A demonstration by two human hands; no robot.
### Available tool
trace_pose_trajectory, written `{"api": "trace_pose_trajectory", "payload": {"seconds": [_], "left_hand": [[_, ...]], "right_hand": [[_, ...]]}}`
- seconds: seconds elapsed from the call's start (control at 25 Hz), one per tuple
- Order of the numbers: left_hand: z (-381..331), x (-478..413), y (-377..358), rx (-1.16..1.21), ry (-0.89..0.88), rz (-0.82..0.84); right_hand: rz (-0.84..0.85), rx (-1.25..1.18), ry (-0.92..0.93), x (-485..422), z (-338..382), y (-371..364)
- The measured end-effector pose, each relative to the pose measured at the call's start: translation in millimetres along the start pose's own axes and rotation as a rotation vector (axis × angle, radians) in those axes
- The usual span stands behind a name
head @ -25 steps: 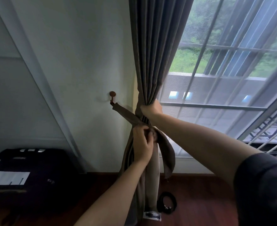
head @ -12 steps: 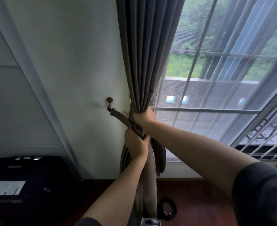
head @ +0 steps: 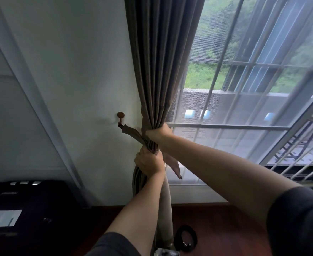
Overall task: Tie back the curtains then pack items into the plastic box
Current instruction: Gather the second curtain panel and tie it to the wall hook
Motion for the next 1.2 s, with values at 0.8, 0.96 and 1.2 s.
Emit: {"api": "trace_pose_trajectory", "payload": {"seconds": [0.8, 0.96, 1.2], "left_hand": [[6, -15, 14, -0.107, 0.154, 0.147], [10, -27, 13, -0.116, 0.189, 0.25], [12, -45, 11, -0.22, 0.163, 0.375]], "right_hand": [[0.446, -0.227, 0.088, -21, -105, -29], [0.491, -0.195, 0.171, -19, -105, -40], [0.319, -0.166, 0.208, -19, -110, -55]]}}
Point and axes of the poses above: each hand's wrist, its own x-axis away from the middle knuckle, its own y-axis out of the back of the hand, z = x × y, the point moved 9 cm from there along -x, towards the middle knuckle, and after that the axes turned 6 degrees about z, right-handed, at the moved point
